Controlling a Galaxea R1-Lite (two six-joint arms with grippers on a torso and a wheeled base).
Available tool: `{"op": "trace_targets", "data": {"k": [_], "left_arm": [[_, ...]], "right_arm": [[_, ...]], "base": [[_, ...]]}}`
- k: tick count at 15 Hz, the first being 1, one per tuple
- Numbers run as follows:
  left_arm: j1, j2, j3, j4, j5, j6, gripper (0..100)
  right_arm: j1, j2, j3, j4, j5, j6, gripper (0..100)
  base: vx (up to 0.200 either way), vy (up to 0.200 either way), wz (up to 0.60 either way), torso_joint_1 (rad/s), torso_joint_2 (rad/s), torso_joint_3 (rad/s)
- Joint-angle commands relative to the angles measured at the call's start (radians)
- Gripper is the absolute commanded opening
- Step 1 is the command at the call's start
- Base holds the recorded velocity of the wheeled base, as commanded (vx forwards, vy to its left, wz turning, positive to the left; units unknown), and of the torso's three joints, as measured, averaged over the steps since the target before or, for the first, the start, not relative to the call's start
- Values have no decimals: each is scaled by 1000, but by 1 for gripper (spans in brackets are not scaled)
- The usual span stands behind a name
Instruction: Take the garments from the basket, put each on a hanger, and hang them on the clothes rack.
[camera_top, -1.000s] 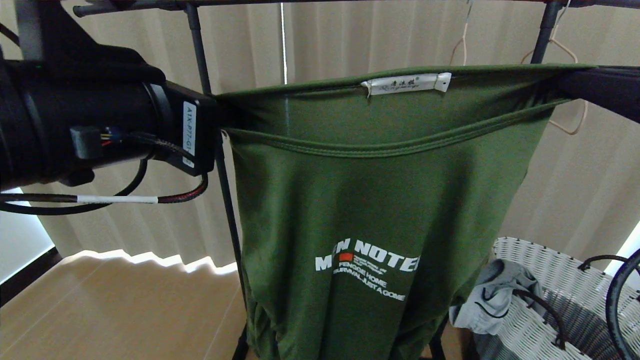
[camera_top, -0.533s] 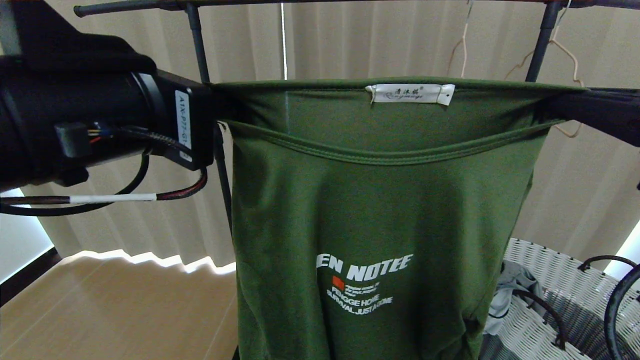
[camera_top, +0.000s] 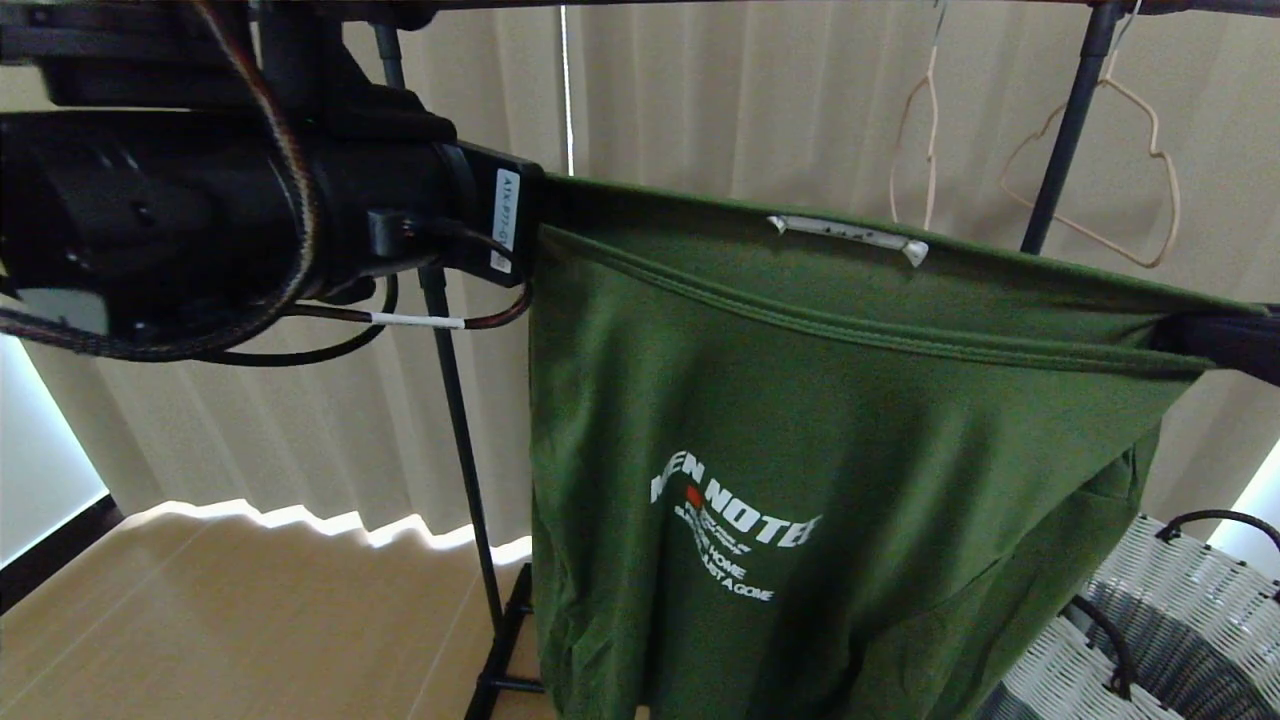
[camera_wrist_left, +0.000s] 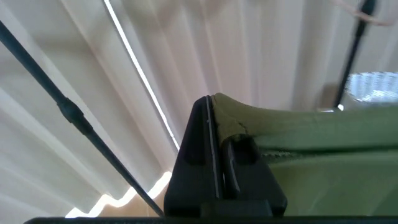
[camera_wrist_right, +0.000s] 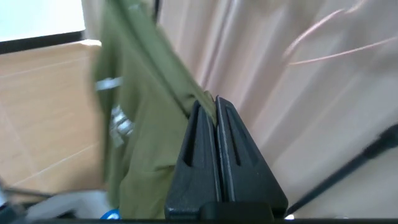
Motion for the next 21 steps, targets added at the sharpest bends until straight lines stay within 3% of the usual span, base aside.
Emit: {"op": "trace_targets", "data": {"k": [1, 7, 9, 13, 16, 18, 21], "left_arm": [[15, 78, -6, -22, 5, -2, 0], [17, 75, 25, -20, 5, -4, 0], [17, 35, 51, -17, -1, -2, 0], [37, -81, 97, 38, -87, 6, 0], [40, -208, 191, 61, -179, 20, 0], [37, -311, 269, 59, -269, 104, 0], [31, -363, 318, 56, -328, 133, 0]], "right_arm": [[30, -50, 34, 0, 10, 0, 0], [22, -33, 31, -7, 0, 0, 0], [-30, 13, 16, -37, 0, 0, 0], [-124, 139, 13, -197, 6, 1, 0], [-138, 243, -12, -300, 9, 3, 0], [-138, 315, -49, -355, 9, 3, 0], [-138, 358, -82, -375, 10, 3, 0]], "base": [[0, 0, 0, 0, 0, 0], [0, 0, 0, 0, 0, 0], [0, 0, 0, 0, 0, 0], [0, 0, 0, 0, 0, 0], [0, 0, 0, 0, 0, 0], [0, 0, 0, 0, 0, 0], [0, 0, 0, 0, 0, 0]]}}
